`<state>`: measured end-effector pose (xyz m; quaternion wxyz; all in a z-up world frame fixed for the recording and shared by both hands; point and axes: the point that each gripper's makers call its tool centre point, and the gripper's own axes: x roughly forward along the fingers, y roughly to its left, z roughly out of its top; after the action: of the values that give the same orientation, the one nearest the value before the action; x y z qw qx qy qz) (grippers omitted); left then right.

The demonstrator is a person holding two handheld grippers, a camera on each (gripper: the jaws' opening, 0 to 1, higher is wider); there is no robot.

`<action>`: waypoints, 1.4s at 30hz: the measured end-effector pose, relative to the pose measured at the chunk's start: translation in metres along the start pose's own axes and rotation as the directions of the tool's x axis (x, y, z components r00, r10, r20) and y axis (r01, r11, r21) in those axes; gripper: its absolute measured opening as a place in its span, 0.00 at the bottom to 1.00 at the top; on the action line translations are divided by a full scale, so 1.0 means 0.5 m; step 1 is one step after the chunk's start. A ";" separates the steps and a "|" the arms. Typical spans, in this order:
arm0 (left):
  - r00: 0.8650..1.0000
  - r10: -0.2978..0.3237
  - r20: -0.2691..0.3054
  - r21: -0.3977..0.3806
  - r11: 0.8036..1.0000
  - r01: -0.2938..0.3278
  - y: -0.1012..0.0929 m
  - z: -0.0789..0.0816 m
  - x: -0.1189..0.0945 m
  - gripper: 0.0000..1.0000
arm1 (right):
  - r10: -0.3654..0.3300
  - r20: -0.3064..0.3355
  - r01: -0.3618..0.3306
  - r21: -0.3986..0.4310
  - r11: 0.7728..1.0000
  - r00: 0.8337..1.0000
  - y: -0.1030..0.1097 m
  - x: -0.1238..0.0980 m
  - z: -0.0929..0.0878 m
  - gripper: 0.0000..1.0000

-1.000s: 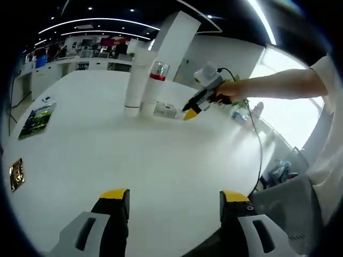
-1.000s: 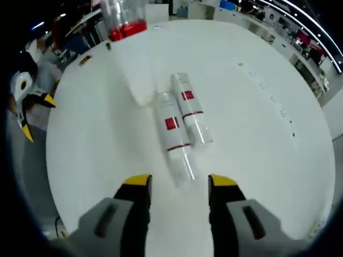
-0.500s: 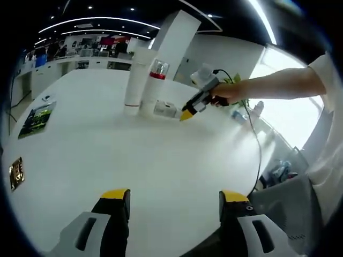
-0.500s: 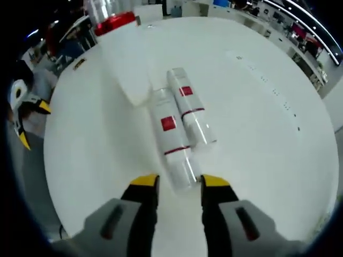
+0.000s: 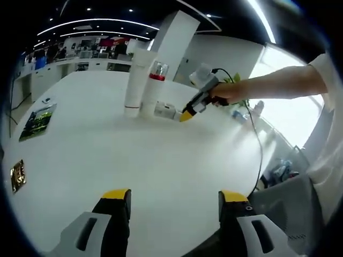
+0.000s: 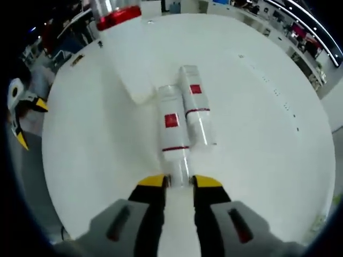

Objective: Arrange the skincare products in the storage area until every visible bottle or jar stands upright without overlapping.

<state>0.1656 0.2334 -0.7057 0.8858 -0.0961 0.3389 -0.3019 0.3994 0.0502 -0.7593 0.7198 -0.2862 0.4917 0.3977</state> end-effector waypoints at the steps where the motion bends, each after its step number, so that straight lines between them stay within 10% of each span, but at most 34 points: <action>1: 1.000 0.001 0.000 0.001 1.000 -0.001 0.000 0.000 -0.001 0.68 | 0.013 0.003 -0.013 0.000 1.000 1.000 0.006 0.000 0.002 0.19; 21: 1.000 -0.015 -0.006 0.031 0.999 0.016 -0.017 0.002 -0.002 0.68 | 0.013 0.063 -0.014 0.008 1.000 0.998 0.053 -0.060 -0.058 0.18; 42: 0.999 -0.036 0.038 0.063 0.997 0.034 -0.022 0.018 -0.004 0.67 | -0.001 0.095 0.024 -0.235 0.972 0.995 0.269 -0.141 -0.102 0.18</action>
<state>0.1652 0.2257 -0.6936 0.8895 -0.0802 0.3100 -0.3259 0.2461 0.0588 -0.7142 0.7056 -0.3539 0.4045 0.4618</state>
